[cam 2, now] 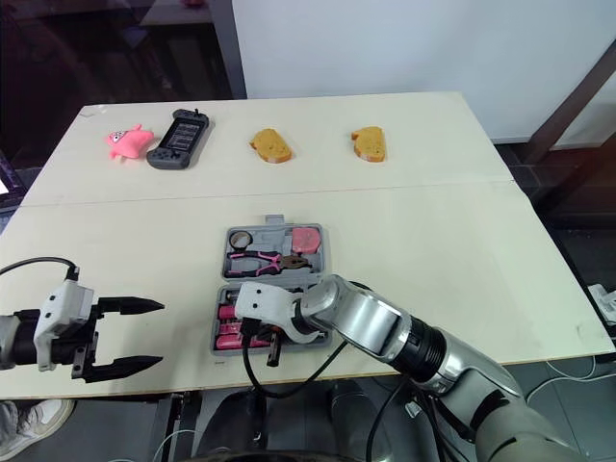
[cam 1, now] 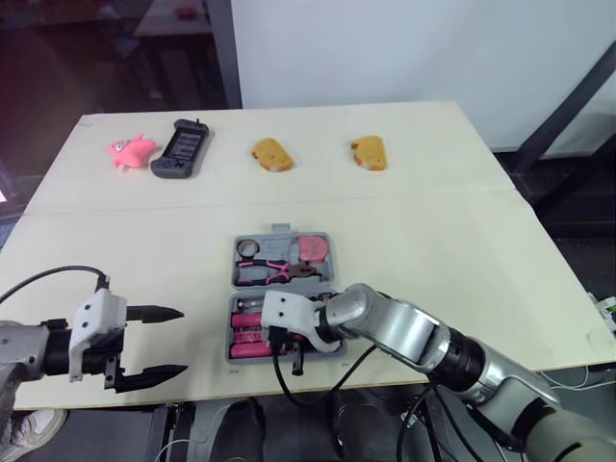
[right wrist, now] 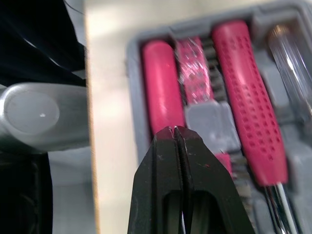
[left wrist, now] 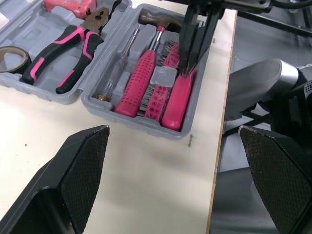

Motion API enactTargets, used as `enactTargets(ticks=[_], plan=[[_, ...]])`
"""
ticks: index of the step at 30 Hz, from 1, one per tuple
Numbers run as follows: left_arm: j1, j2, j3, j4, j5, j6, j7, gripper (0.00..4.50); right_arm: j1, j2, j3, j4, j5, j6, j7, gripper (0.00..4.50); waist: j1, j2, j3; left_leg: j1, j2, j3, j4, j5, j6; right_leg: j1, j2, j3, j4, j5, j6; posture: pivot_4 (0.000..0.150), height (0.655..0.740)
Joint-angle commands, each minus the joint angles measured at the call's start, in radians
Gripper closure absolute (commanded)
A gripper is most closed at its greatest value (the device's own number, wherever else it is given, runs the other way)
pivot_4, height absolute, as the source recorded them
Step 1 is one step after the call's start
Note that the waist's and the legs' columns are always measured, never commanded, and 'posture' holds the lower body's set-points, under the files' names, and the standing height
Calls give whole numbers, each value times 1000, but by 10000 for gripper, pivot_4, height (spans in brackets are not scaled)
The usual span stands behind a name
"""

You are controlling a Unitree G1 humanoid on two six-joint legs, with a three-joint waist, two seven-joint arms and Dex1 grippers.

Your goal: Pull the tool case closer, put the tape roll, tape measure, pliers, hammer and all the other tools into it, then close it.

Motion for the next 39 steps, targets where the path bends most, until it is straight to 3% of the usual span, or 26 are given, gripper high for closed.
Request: enactTargets(ticks=[1,14,21,25,28,31,35,39], plan=[[10,4,16,-29,-9,3,6,0,4,16,23,15,-22,23,-5,44297,0,0,0,0,0,0,0,0,0,0,0,0,0,0,0,1500,7400],[13,7,15,-33,-10,5,14,0,7,31,33,20,-45,39,13,44297,0,0,0,1,0,0,0,0,0,1,0,0,0,0,0,1500,7400],[-30,-18,20,4,-20,68,102,0,49,19,-297,-156,79,-103,56,44297,3,0,0,0,0,0,0,0,0,1,0,0,0,0,0,1500,7400],[-138,-78,-2,81,-9,156,247,0,130,-109,-515,-182,132,-81,73,44297,24,-2,-1,0,-1,-1,1,0,0,3,-1,-1,0,0,1,1500,7400],[-212,-115,-53,133,35,184,317,8288,176,-187,-547,-98,72,-105,31,45000,28,-2,0,0,-1,-1,1,0,0,3,-1,-1,-1,0,1,1500,7400],[-325,-184,-177,226,164,148,428,23891,211,-257,-513,60,-48,-164,-30,45000,30,-2,0,1,-2,-1,1,0,0,3,-1,-1,-1,0,1,1500,7400],[-420,-237,-272,336,242,140,475,44118,209,-250,-464,153,-108,-180,-43,45000,21,-3,0,1,-2,0,1,0,0,3,0,1,-1,0,1,1500,7400],[-456,-270,-369,407,304,91,454,44682,175,-190,-396,266,-177,-209,-62,45000,20,-3,-1,2,-1,0,0,0,0,1,1,2,1,0,1,1500,7400]])
